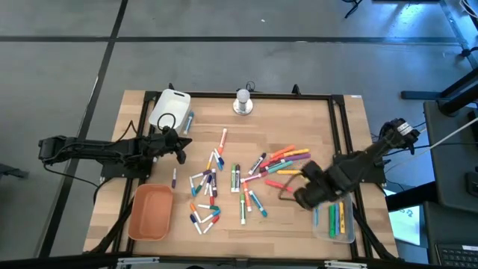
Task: Pick & Place Markers
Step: Put the yellow highlighter pen into the transparent bin
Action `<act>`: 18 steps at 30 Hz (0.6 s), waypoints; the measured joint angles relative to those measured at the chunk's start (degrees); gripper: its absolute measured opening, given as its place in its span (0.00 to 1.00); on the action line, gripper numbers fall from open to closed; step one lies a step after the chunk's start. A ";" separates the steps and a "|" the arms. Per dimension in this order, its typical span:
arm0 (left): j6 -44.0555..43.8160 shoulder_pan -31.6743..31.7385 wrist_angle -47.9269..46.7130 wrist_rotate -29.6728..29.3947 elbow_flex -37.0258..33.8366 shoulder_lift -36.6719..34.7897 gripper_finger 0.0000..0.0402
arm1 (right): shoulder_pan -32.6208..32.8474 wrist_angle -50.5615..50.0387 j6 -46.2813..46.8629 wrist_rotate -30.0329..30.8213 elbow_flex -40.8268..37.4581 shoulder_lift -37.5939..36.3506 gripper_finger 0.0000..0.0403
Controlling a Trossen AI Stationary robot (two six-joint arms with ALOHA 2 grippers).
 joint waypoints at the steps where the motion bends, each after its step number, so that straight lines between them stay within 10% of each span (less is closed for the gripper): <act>1: -0.41 0.00 0.00 0.00 0.00 0.00 0.01 | 1.57 -1.13 3.10 -2.17 0.01 0.00 0.15; 18: -2.22 0.00 -0.11 2.52 0.00 0.00 0.02 | 13.84 0.15 29.27 -29.45 -1.60 6.99 0.15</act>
